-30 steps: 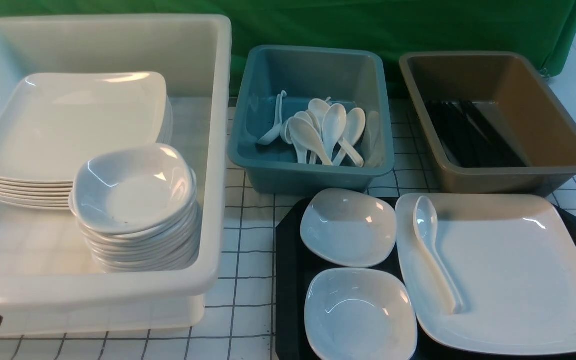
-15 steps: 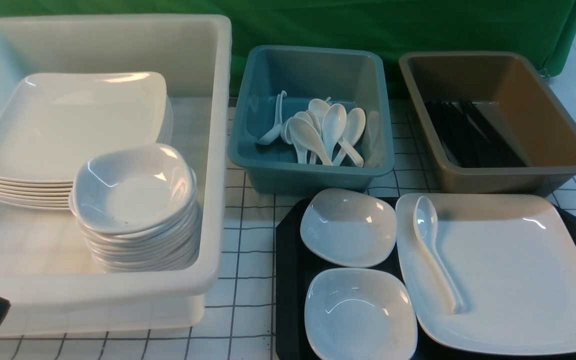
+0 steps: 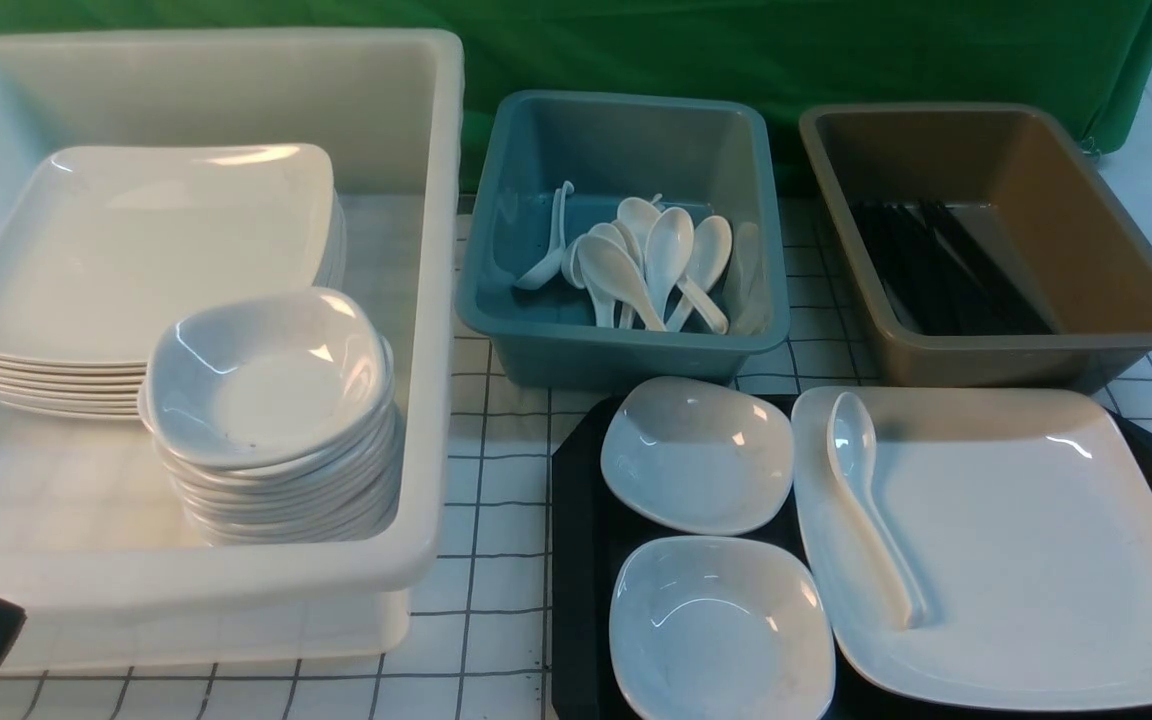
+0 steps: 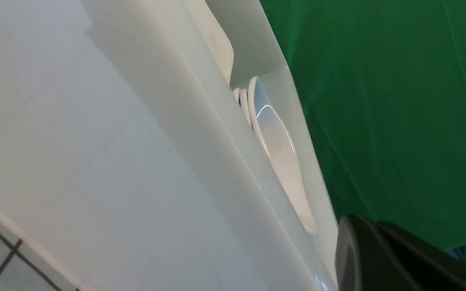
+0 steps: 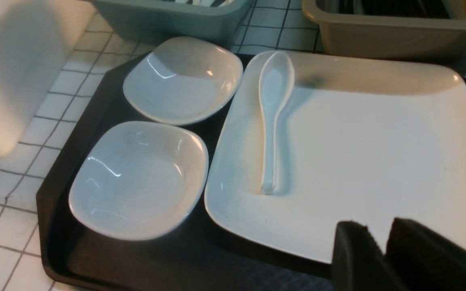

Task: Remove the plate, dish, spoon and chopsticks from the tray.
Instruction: Use the right arm to grab a soup spoon from the plate

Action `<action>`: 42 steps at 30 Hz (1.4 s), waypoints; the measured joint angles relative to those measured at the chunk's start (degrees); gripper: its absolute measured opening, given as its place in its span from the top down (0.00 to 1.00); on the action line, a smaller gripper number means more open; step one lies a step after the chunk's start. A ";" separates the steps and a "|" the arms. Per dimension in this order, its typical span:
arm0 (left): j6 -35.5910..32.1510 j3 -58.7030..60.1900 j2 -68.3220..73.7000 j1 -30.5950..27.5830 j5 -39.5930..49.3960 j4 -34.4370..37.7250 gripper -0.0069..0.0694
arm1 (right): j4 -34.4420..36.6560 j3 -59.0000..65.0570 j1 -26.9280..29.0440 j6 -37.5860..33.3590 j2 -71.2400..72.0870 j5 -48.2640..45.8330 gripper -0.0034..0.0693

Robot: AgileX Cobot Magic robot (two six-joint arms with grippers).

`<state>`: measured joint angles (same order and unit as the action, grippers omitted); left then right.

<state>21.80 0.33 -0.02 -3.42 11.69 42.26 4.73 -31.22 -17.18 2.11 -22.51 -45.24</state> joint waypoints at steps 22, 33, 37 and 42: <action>-0.13 0.00 0.00 0.00 4.82 -1.85 0.88 | 5.01 -15.21 -5.14 -6.42 -54.73 1.15 0.57; -0.35 0.00 0.00 0.00 4.82 -2.05 0.88 | 1.84 -24.50 -5.37 -6.80 -73.91 6.57 0.48; -0.35 0.00 0.00 0.00 4.82 -2.43 0.88 | 1.54 -25.19 -5.51 -6.80 -78.49 7.72 0.56; -0.35 0.00 0.00 0.00 4.82 -2.71 0.88 | 1.23 -25.83 -5.54 -7.11 -79.19 7.67 0.68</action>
<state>21.45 0.33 -0.02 -3.42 16.51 39.55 5.96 -57.05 -22.71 -5.01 -101.70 -37.57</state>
